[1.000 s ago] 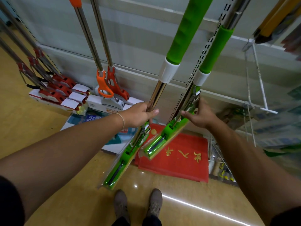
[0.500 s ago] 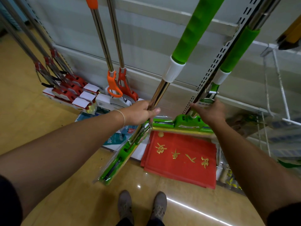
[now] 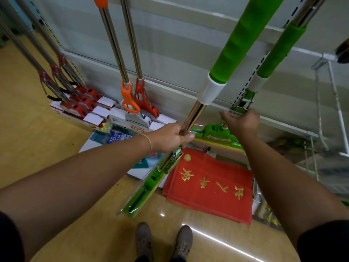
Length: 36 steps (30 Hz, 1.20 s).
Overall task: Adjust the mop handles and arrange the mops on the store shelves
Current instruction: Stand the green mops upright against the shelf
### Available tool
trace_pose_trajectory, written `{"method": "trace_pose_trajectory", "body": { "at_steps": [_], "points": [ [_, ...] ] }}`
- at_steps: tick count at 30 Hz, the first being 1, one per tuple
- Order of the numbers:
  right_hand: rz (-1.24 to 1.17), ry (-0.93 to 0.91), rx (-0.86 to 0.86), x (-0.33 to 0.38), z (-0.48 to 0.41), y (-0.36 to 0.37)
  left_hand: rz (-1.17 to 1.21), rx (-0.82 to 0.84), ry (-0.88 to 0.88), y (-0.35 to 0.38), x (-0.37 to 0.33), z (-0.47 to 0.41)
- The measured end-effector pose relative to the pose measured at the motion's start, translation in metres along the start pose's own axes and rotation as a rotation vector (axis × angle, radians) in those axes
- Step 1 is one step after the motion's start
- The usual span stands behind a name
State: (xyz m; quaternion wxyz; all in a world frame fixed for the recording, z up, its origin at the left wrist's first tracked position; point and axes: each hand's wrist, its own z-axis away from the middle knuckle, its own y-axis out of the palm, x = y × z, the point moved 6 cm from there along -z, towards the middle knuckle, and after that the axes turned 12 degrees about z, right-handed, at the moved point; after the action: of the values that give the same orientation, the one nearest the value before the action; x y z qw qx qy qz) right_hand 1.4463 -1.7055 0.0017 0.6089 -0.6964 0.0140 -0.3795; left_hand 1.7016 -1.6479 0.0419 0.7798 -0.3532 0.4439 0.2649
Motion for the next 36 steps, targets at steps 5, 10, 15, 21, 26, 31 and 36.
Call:
{"method": "trace_pose_trajectory", "body": {
  "at_steps": [5, 10, 15, 21, 26, 31, 36],
  "points": [
    [-0.034, 0.026, -0.013, 0.002, -0.015, 0.004, -0.005, 0.004, -0.003, 0.008, -0.002, -0.005],
    [-0.078, -0.035, 0.011, 0.004, -0.037, 0.009, 0.017, 0.026, 0.002, 0.016, -0.005, -0.011],
    [-0.146, -0.121, -0.013, 0.023, -0.029, 0.0, 0.025, 0.026, -0.001, 0.023, -0.006, -0.018],
    [-0.152, -0.059, -0.02, 0.02, -0.031, 0.005, 0.044, 0.052, -0.009, 0.031, -0.014, -0.018],
    [-0.099, -0.003, 0.041, 0.018, -0.033, 0.005, 0.046, 0.053, -0.007, 0.036, -0.017, -0.02],
    [-0.082, 0.027, 0.152, 0.011, -0.033, 0.005, 0.046, 0.055, -0.025, 0.039, -0.016, -0.027],
    [-0.144, -0.018, 0.194, -0.002, -0.027, -0.002, 0.095, 0.029, -0.057, 0.044, -0.015, -0.036]
  ]
}}
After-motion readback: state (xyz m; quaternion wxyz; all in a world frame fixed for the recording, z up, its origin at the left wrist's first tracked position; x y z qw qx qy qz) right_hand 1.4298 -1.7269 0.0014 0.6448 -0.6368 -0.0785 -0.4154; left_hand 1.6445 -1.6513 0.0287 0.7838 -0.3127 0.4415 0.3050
